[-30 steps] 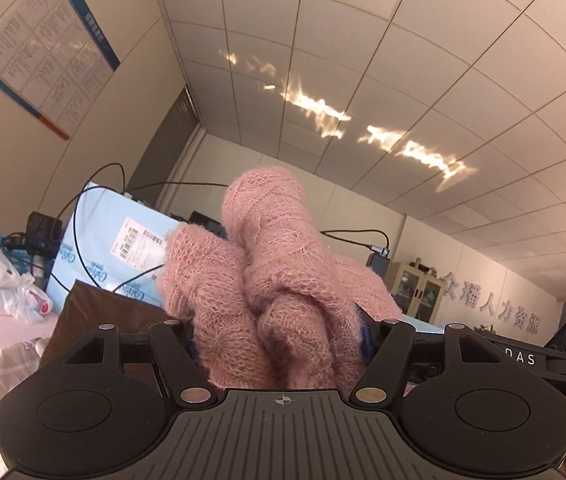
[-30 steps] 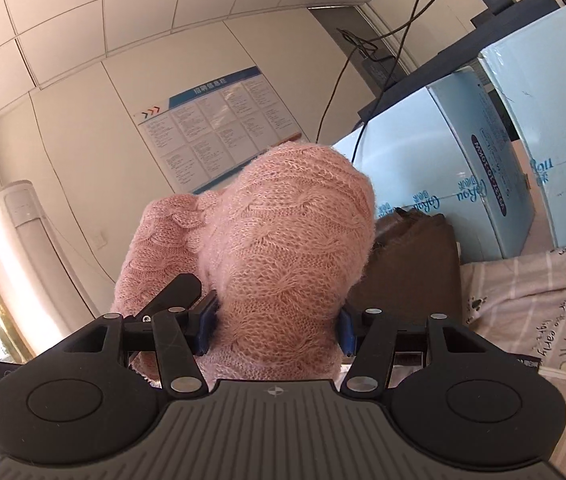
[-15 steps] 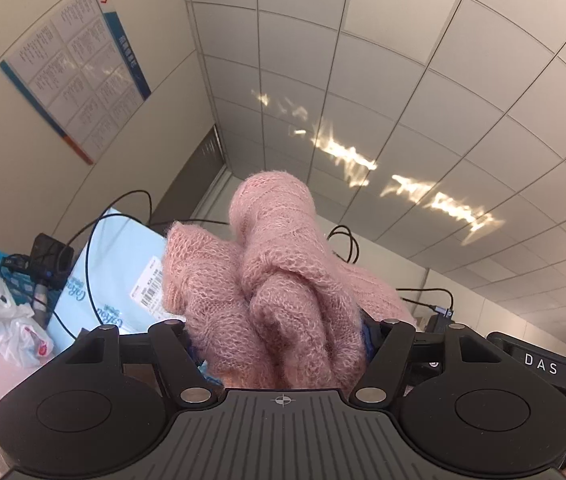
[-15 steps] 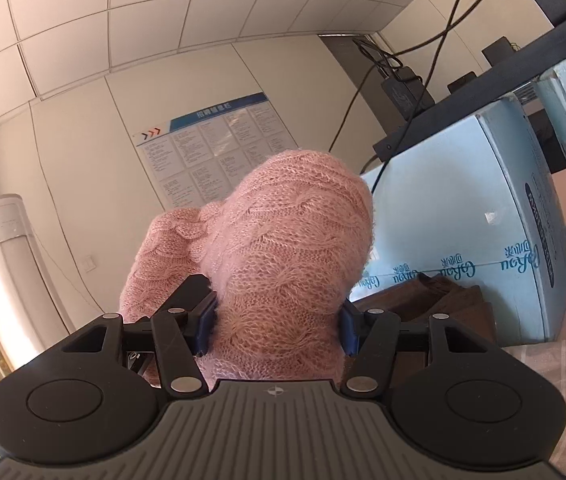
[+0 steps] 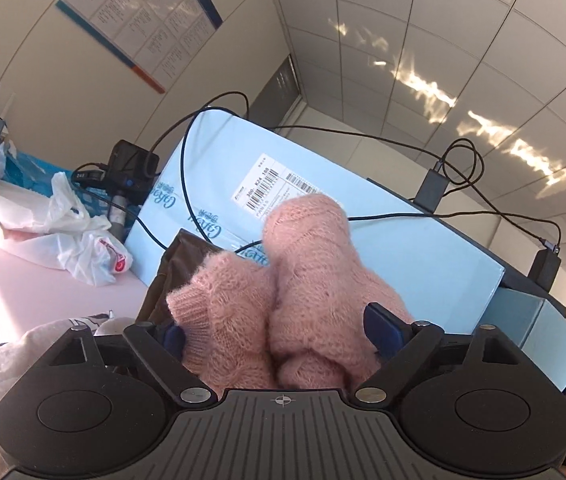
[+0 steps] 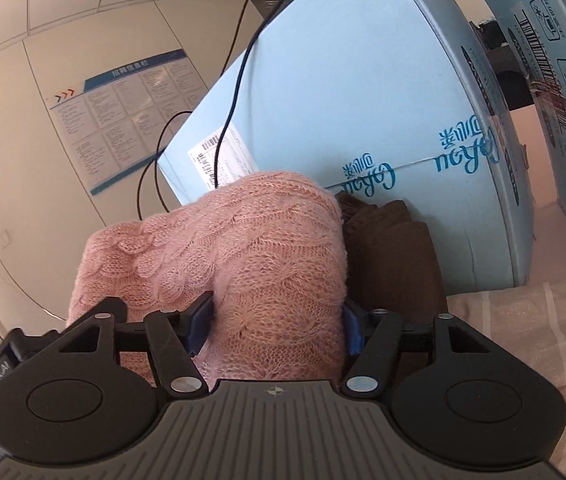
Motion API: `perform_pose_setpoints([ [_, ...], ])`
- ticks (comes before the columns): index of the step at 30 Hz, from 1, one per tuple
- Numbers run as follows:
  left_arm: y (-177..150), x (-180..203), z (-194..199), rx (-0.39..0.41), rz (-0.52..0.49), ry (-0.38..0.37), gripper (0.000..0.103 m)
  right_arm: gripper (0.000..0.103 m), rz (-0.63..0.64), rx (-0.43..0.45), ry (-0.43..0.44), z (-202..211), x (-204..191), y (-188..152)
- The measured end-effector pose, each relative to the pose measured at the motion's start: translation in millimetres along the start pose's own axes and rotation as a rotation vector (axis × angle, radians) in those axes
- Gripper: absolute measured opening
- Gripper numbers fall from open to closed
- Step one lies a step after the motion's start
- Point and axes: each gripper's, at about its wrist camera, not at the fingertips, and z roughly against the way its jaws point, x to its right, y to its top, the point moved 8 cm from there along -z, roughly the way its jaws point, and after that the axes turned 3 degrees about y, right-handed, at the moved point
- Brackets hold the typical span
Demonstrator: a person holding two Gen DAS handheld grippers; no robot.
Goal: Fold clothes
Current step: 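Lift the rolled sweater with both grippers and carry it toward the brown garment, then lower the sweater onto the folded brown garment and open both grippers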
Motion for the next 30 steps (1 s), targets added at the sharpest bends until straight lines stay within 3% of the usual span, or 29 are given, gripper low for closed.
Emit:
perform_pose_setpoints([
  [2, -0.2, -2.6, -4.0, -0.013, -0.023, 0.054, 0.096, 0.071, -0.030, -0.004, -0.018, -1.6, 13.4, -2.3],
  [8, -11.1, -4.1, -35.7, -0.065, -0.177, 0.208, 0.099, 0.071, -0.007, -0.035, -0.033, -6.4, 22.7, -10.5],
  [12, -14.3, -6.0, -49.9, -0.078, -0.215, 0.257, 0.103, 0.072, 0.024, -0.047, -0.063, -10.9, 23.3, -14.0],
  [18, -14.0, -6.2, -46.4, -0.040, -0.226, 0.255, 0.103, 0.077, 0.055, -0.038, -0.074, -13.5, 21.8, -18.1],
  [24, -7.7, 2.9, -29.5, 0.019, -0.247, 0.265, 0.103, 0.101, 0.133, 0.053, -0.110, 3.8, 10.4, -22.6],
  [30, 2.5, 14.3, -5.7, 0.140, -0.269, 0.238, 0.103, 0.103, 0.178, 0.083, -0.120, 23.9, -5.8, -14.0],
])
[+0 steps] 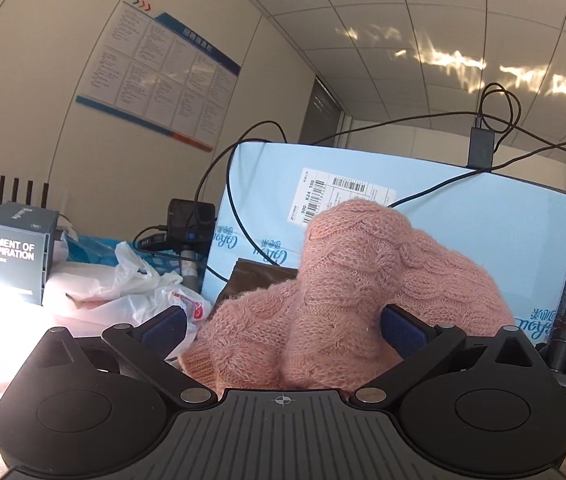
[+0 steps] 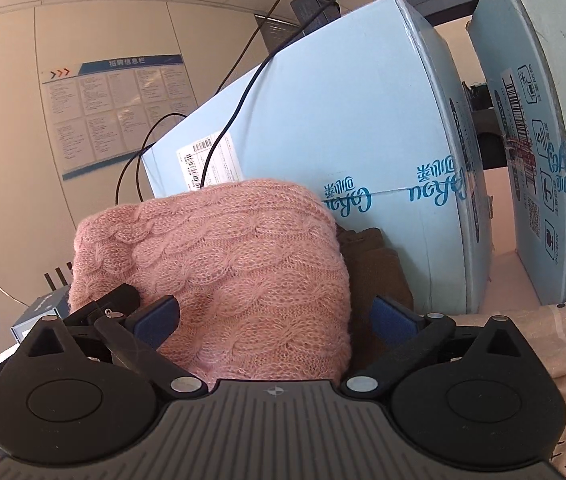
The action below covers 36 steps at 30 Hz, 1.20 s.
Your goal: Fold clothes
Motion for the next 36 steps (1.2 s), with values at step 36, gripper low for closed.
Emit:
perform_pose_setpoints([
  [36, 72.3, 61.5, 231.0, 0.005, 0.007, 0.285, 0.103, 0.103, 0.054, -0.308, 0.162, 194.4, 17.2, 20.1],
])
